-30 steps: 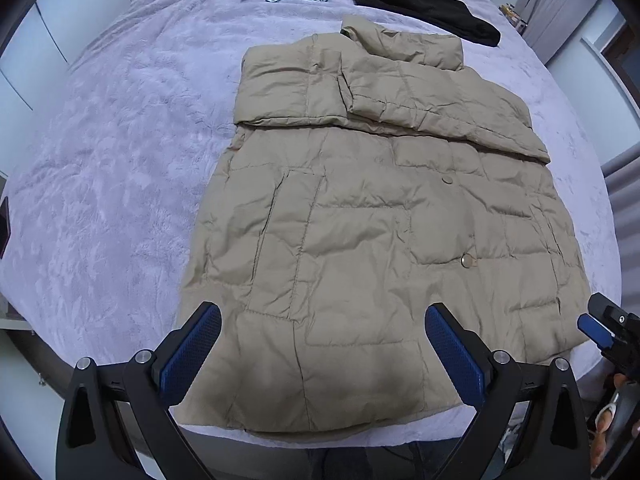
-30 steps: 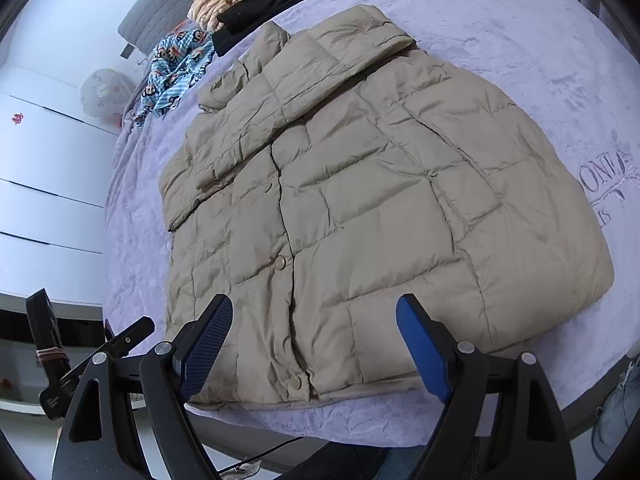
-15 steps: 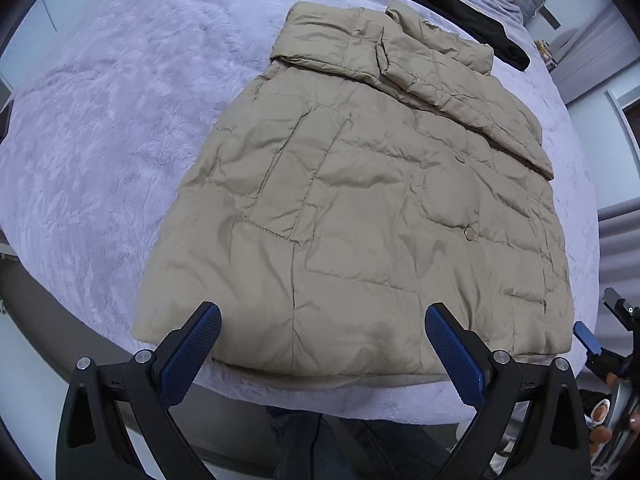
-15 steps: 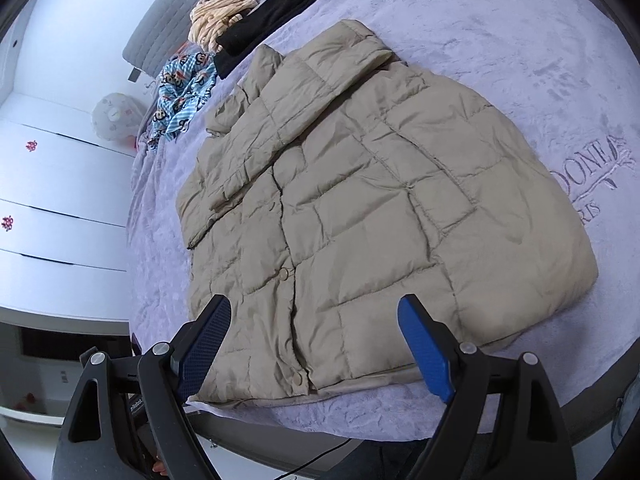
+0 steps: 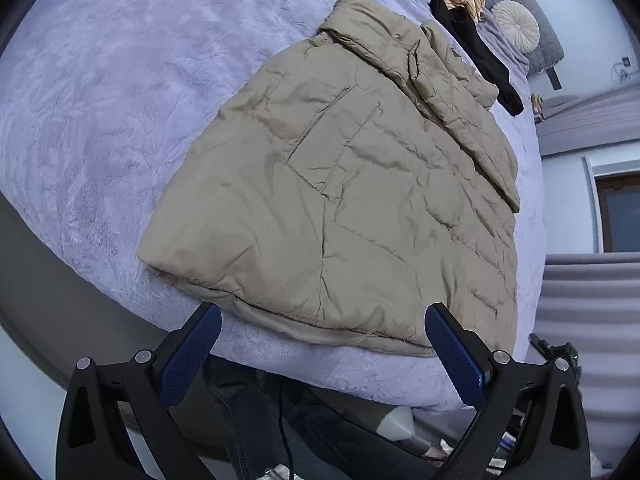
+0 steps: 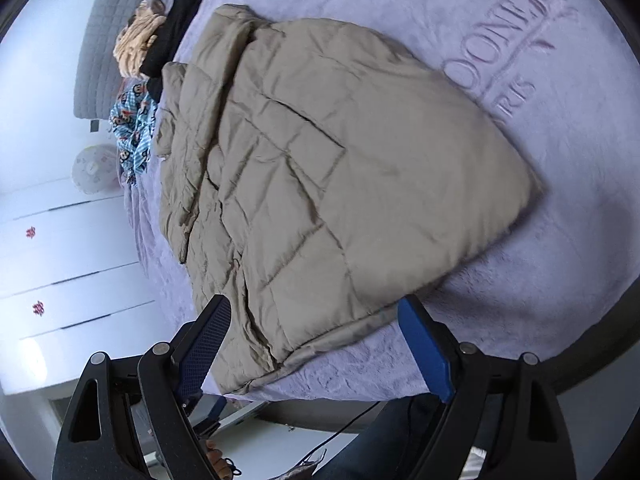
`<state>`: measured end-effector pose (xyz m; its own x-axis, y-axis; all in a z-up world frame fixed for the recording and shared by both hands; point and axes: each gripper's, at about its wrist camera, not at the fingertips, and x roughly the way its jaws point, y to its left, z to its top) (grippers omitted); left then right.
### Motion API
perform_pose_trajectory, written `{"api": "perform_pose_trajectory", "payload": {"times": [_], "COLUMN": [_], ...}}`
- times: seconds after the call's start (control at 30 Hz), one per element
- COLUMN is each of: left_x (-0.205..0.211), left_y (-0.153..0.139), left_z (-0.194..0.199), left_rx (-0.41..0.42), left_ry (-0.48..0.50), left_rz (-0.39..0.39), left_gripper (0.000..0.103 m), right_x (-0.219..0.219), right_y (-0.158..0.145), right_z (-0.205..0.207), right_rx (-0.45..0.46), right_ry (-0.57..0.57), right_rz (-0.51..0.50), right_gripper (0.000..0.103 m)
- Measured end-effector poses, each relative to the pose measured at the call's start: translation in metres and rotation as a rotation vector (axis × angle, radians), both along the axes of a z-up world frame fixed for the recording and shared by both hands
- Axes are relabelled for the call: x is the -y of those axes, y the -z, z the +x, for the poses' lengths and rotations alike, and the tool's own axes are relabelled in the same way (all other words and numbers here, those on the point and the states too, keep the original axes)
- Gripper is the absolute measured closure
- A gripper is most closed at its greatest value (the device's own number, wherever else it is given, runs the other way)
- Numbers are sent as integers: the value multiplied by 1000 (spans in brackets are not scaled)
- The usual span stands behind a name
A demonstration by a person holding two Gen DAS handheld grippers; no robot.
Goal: Fold large clothes
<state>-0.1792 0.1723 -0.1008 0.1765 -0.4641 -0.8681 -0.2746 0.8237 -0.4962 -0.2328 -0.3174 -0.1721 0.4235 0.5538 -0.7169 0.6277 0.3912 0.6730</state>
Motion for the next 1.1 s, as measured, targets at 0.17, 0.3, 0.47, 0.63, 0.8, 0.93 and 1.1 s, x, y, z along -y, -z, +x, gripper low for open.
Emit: {"api": "perform_pose_trajectory", "payload": {"times": [0.17,0.3,0.47,0.63,0.8,0.93,1.1], "left_x": [-18,-5,15,25,31,32,27], "left_y": [25,48,57,46,46,42,17], "left_z": [-4,2,23,39,53,56,64], "left_rx": [-61,-104,-76,-34,-50,-34,65], "left_ry": [-69,-38,-41,-26,53,106,157], "left_rz": [-108,-130,-94,-80,-78,-64,-97], "left_gripper": [1,1,1,18,61,86,91], "right_x": [10,13,11,10,12,8,-2], "right_y": [23,38,49,49,46,48,37], "right_z": [-18,-18,-7,-3,-3,5,15], "right_rx": [-44,-52,-71,-62,4,-6,1], "right_ry": [76,121,127,161,226,243,200], "right_rz": [41,75,60,73,131,135,61], "right_gripper": [15,15,14,14,14,35,92]}}
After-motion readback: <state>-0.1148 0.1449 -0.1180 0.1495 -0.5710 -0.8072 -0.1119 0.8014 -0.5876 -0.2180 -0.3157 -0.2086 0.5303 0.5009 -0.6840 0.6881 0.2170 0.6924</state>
